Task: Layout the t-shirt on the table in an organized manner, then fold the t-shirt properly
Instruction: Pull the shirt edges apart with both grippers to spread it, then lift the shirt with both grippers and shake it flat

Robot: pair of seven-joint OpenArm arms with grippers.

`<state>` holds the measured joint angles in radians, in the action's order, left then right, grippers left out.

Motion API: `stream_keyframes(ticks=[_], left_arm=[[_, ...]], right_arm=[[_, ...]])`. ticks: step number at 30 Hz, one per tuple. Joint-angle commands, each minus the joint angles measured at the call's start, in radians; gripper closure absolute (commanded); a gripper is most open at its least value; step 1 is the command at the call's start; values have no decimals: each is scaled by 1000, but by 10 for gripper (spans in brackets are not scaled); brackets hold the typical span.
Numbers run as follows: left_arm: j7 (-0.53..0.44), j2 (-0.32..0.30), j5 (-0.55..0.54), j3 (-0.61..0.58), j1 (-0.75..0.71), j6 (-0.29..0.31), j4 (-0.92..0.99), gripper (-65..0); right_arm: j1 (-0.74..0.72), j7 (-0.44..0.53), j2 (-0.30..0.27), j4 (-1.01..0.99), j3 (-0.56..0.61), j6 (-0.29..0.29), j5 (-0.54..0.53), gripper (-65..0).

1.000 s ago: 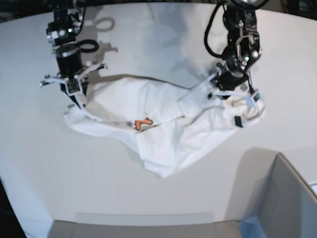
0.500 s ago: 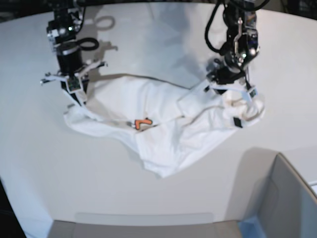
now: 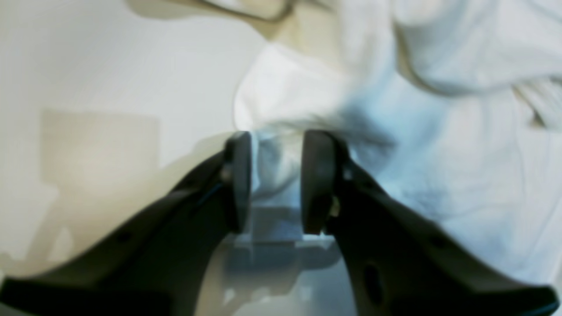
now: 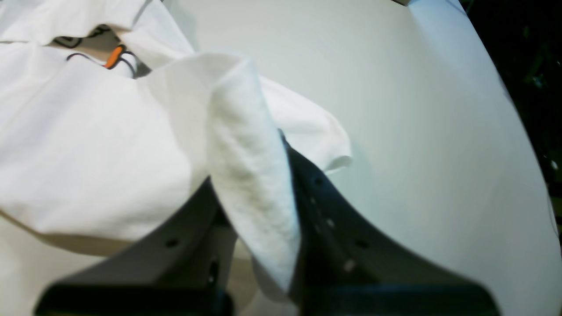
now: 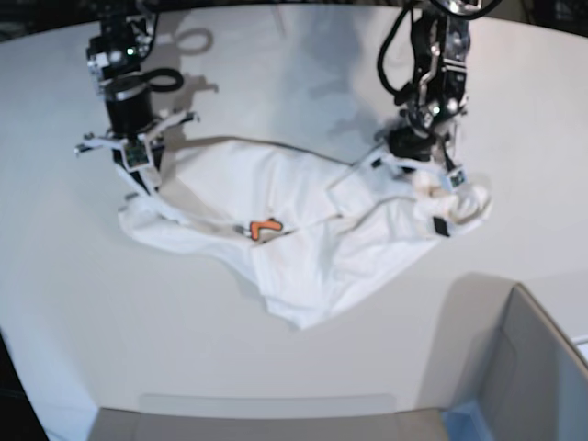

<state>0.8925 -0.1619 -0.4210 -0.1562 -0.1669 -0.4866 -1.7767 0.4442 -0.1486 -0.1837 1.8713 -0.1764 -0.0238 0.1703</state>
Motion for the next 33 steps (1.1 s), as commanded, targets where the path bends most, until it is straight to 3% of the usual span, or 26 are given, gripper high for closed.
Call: stream_keyframes(ticks=[1,3,5,10,12,18,26,33], left_arm=[[43,2,-36,-15,-4,-2,-1,-99],[9,3,-36,-16,-3,-2,4,-2],[1,2,-36,-23,5,-2,24,0],[-6,-1,-37,-16,31,-2,59,0],[-6,-3,-37,-16,31,-2,53,0],[-8,-3,-37,-3,33,-2,-81,0],[-13,2,-40,131,36,-2,-260,0],[-203,6,-60,295,-16,-1,-265,0]], right_arm=[[8,34,-6,18,-18,12,-4,0],[12,36,-4,23,-25,14,-4,0],[15,36,5,23,-27,49,-2,0],[63,123,2,14,-25,242,-2,0],[80,154,6,14,-25,272,-2,0],[115,168,-32,20,-24,276,-4,0],[-8,165,-33,41,-25,276,-8,0],[-135,159,-33,50,-54,275,-8,0]])
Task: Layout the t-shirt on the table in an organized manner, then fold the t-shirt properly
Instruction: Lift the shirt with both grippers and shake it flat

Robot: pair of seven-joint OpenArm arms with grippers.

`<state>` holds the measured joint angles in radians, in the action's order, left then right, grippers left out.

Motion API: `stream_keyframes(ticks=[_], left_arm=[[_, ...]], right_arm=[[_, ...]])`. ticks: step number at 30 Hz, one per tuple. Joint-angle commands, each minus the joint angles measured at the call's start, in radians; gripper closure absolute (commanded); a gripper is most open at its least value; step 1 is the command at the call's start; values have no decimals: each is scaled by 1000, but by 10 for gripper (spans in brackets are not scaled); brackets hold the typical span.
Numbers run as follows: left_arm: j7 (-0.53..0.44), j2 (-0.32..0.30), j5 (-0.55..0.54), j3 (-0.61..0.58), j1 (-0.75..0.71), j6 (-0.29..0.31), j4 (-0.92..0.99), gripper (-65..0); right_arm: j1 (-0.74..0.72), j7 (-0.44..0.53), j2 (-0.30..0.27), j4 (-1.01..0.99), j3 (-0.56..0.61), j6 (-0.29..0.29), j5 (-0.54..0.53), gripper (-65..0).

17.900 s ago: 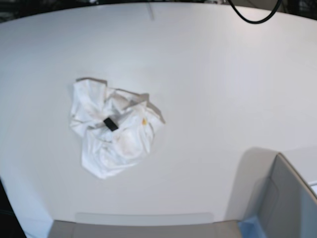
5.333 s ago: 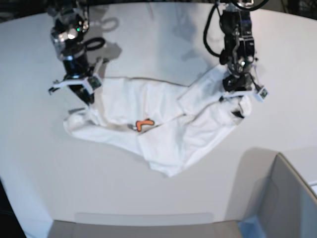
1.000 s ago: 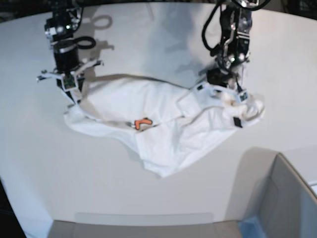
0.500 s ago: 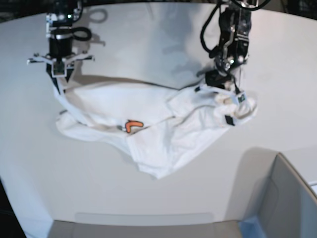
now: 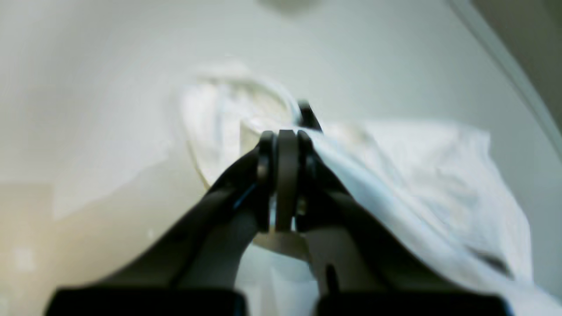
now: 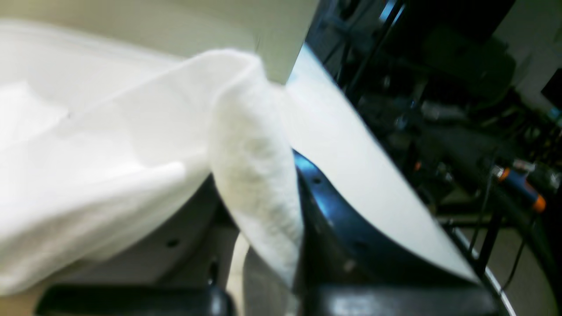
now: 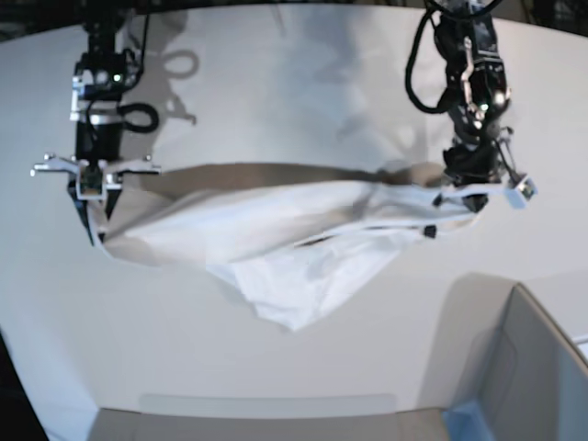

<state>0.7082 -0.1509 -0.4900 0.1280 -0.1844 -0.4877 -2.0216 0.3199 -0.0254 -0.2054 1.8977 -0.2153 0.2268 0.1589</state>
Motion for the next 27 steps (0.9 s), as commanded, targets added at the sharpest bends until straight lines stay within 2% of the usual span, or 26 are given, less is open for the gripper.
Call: stream_keyframes(ticks=[1,4,7,8,11,15,18,19,24,25,27], left_arm=[[-52,4,-20,54,-10,1,-20,0],[-86,20,-181,227,-37,1,-20,0],[-29,18,-365,318,-79,10,-18,0],[-14,18,-410,328,-96,37,-18,0],[-8,20,-473,350,-137,139,-18,0],[1,17,-528,378,-143,168,-18,0],[15,14,-536,365,-145,169,-17,0],[46,14,-536,350,-140,169,-17,0],[362,9,-533,195,-74,163,-17,0],[397,12,-530,157,-65,163,-17,0],[390,12,-530,97,-74,160,-18,-21]], right_arm=[[-35,35,-9,26,-32,24,3,0],[-98,35,5,35,-89,27,-15,0],[-97,37,11,52,-100,26,-88,0],[-80,41,11,52,-98,26,-95,0],[-52,43,14,52,-98,26,-103,0],[-34,41,16,49,-98,23,-103,0],[-34,38,11,49,-98,23,-98,0],[-32,37,11,49,-98,23,-98,0],[-5,37,13,46,-92,23,-97,0],[-3,35,13,46,-80,23,-95,0],[8,34,13,43,-66,23,-95,0]])
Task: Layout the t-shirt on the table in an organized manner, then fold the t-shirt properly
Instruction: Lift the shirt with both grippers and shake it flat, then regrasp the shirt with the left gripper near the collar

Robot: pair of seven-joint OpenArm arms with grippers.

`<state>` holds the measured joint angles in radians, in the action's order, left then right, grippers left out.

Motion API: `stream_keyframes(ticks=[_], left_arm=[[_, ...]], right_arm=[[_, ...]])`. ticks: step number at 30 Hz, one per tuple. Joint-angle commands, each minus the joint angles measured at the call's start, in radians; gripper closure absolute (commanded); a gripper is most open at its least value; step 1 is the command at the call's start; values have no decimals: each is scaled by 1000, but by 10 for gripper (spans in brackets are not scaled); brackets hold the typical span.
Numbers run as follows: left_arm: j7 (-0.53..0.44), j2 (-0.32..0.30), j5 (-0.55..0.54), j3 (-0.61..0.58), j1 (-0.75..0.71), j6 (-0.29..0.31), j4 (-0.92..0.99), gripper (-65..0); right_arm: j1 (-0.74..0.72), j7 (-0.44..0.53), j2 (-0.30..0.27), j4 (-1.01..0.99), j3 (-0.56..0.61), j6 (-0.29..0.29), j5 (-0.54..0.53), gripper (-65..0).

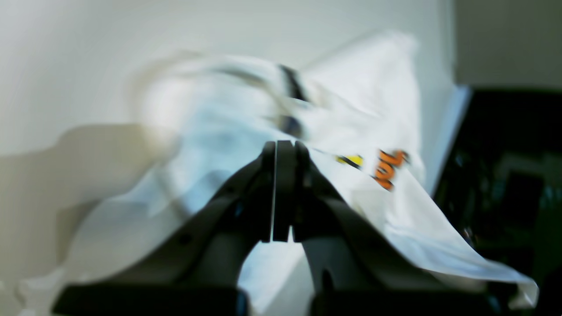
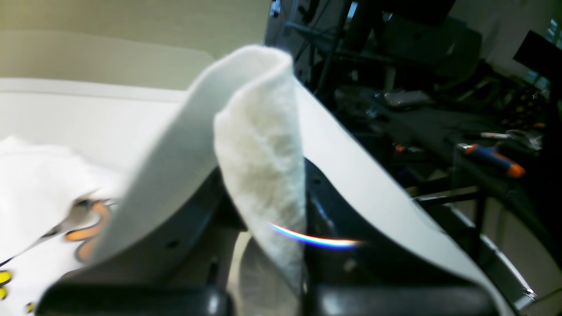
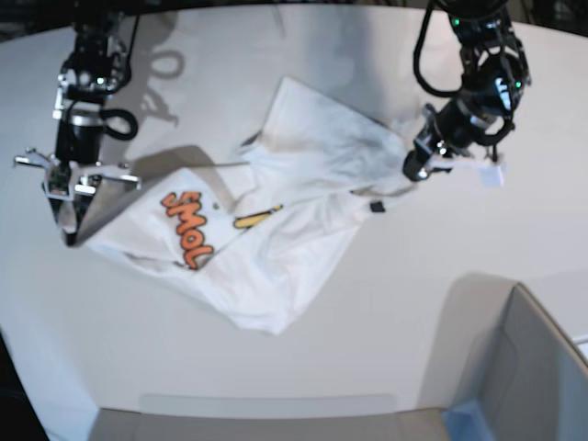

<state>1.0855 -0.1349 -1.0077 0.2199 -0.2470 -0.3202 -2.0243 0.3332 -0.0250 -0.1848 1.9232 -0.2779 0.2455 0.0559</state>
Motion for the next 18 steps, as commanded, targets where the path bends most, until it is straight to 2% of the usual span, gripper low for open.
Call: stream_keyframes(ticks=[1,2,3,6,7,11,14,18], left_arm=[[-1,-4,-10,-26,-19,-10,-16,-30],[-8,-4,-10,-44,-24,-35,-16,-38],[-9,-6,-10,-73,-25,-89,-16,-48],[-18,-7,-10,-170,-27,-325,-16,-74],[-21,-9,-10,-204,-31,-378,-16,-80],[-21,-19,-10,-297,-38,-378,-16,-86],[-24,-18,-15,-362,-61,-378,-16,-124],[-94,-22,-10,-439,-79,-378,-16,-156]], right_arm=[[2,21,-8,14,-1,4,8,0],[4,9,-9,12,1,4,8,0],[2,-3,-9,9,1,4,8,0],[-1,-40,-11,-1,-2,4,8,0],[-3,-51,-11,-1,-2,4,8,0],[-3,-54,-11,-1,-1,4,8,0],[-3,-54,-11,-1,-1,4,8,0],[2,-54,-12,-1,-4,4,8,0]])
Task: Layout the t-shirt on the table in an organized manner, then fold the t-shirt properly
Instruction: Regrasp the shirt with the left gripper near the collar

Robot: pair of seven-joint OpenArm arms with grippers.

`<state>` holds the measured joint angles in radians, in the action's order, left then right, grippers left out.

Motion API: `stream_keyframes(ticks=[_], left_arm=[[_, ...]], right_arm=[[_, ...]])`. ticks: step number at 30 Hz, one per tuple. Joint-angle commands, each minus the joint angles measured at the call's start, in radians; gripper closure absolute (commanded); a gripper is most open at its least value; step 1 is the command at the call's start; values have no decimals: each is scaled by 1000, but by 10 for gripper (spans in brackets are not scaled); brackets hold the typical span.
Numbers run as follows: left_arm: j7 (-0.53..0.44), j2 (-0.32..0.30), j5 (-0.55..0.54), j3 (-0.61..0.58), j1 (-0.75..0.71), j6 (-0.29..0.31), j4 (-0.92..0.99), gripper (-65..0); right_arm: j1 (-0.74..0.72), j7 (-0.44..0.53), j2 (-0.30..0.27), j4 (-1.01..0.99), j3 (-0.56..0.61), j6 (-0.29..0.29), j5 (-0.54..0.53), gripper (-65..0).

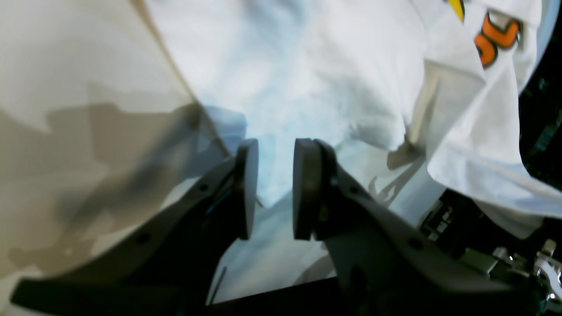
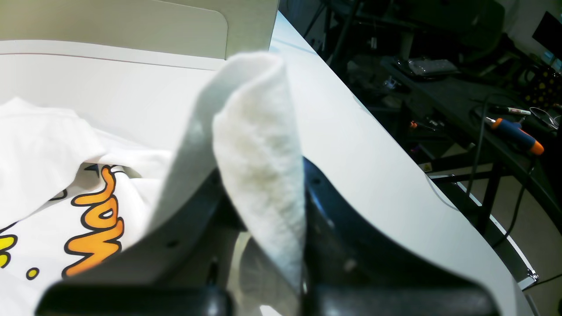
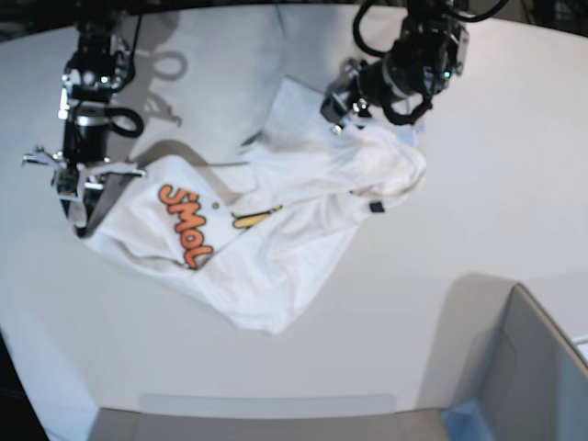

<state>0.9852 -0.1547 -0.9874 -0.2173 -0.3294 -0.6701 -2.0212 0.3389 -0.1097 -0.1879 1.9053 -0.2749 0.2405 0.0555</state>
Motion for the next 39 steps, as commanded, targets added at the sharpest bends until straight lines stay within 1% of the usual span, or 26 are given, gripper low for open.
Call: stream_keyframes(ticks=[1,7,15,18,23,28,34,37,39], left_arm=[[1,-3,-31,-11,3,-28,-19,-156],[24,2,-35,-9,6,-28,-19,-157],[24,-3,-61,-11,8,-28,-19,-186],[24,-3,-61,-14,6,-28,-19,-218],[24,-4,-54,-41,8,-28,-19,-304],[22,-6,-49,-41,3,-28,-17,-309],[24,2,100,-44,-44,-28,-17,-309],[24,4,117,-46,-50,-28,-16,-310],[24,19,120,-46,-49,-28,-14,-311]], right_arm=[[-2,31,-9,17,-8,9,8,0],[18,31,-45,10,-8,9,8,0],[18,34,-48,-5,-10,9,8,0],[18,31,-61,-7,-10,9,8,0],[19,31,-75,-14,-10,9,5,0],[19,31,-75,-17,-10,9,5,0],[19,34,-77,-17,-10,9,7,0],[19,34,-77,-17,-11,9,7,0],[19,34,-77,-16,-11,9,7,0]])
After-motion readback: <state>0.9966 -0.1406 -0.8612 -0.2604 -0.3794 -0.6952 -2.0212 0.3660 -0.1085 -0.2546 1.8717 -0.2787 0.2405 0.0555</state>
